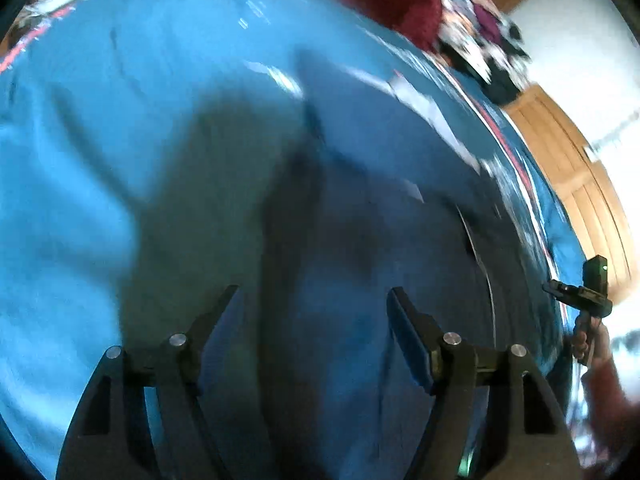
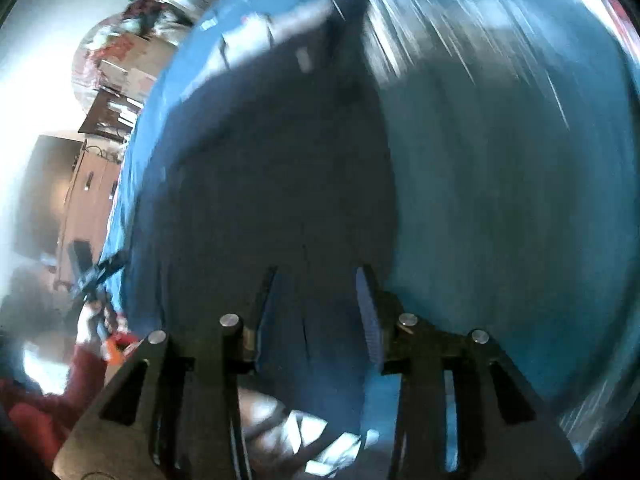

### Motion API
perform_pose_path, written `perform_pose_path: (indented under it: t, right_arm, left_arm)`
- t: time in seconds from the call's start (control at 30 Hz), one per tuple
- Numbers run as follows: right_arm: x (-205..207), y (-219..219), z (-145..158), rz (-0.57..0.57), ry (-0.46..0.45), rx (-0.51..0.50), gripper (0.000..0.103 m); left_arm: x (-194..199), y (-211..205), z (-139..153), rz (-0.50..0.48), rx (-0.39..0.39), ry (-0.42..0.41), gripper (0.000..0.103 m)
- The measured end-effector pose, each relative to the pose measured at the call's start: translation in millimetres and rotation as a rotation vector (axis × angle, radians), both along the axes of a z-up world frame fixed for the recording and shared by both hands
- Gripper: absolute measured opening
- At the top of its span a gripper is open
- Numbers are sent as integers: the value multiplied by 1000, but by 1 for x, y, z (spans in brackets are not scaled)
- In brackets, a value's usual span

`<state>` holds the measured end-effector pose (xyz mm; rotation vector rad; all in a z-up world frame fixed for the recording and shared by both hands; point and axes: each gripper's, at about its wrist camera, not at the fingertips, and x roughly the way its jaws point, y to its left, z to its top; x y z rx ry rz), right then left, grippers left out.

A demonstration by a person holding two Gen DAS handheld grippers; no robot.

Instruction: Fold large clothes

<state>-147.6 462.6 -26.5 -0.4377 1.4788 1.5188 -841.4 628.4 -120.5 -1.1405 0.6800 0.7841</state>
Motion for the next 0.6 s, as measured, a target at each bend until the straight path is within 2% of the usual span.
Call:
perform_pose_path:
  t: [0.1,0.23,0.43,0.6]
  right_arm:
    - [-2,-48,-31,-33,25,-61,38]
    - [-5,-60,-52,-50,57,-79,36]
    - [-7,-53,-47,-38,91,-39,40]
    - [-32,-53,-42,32,128,-13,41]
  left_arm:
    - [-5,-32,-1,-30,-28,-53,75]
    - [-19,-53,1,-16,-28,-92,75]
    - [-30,-64,5,0,-41,-115,75]
    - [-47,-75,6,36,-59,-163,75]
